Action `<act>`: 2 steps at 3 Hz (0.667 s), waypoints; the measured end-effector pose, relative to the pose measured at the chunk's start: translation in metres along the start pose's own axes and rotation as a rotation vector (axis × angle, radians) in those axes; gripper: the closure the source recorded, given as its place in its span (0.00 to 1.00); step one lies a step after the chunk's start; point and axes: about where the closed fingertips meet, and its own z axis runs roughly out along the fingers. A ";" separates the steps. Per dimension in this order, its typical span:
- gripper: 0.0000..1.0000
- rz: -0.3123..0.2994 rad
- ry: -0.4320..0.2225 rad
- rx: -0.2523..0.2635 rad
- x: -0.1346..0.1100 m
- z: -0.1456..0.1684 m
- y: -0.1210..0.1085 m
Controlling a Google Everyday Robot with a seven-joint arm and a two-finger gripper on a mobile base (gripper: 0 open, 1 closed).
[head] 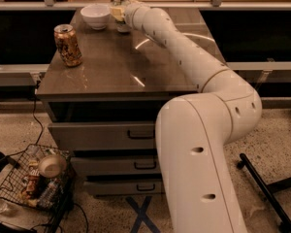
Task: Move 7up can near white bowl
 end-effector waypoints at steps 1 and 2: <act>0.84 -0.003 0.004 0.005 0.001 0.000 -0.002; 0.61 -0.003 0.006 0.003 0.002 0.002 0.000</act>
Offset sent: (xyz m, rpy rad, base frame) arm 0.0016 -0.0029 -0.0009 -0.0059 0.0018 -0.0076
